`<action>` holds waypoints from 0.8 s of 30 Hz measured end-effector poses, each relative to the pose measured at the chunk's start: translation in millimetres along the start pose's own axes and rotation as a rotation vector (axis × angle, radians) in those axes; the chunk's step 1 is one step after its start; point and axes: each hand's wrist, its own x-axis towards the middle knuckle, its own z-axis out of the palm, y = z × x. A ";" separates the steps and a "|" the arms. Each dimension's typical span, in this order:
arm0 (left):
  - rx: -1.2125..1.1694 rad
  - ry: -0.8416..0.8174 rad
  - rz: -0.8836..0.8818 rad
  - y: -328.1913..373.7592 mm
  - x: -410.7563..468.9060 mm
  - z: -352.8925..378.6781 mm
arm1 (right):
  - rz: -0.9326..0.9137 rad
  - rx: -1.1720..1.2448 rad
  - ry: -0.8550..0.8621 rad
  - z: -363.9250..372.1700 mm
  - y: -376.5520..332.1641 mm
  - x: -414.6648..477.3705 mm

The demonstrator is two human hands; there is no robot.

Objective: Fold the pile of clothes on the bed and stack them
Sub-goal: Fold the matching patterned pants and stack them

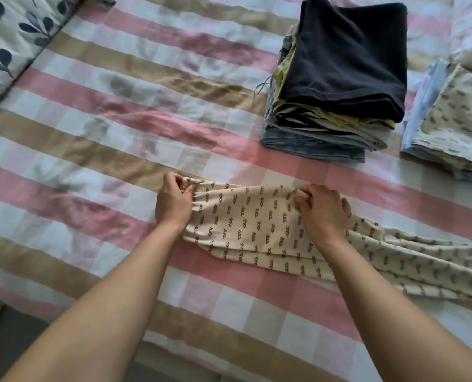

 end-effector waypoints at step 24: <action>0.451 -0.046 1.040 -19.4 -95.3 -0.2 | -0.430 -0.212 0.349 -24.9 96.6 -109.3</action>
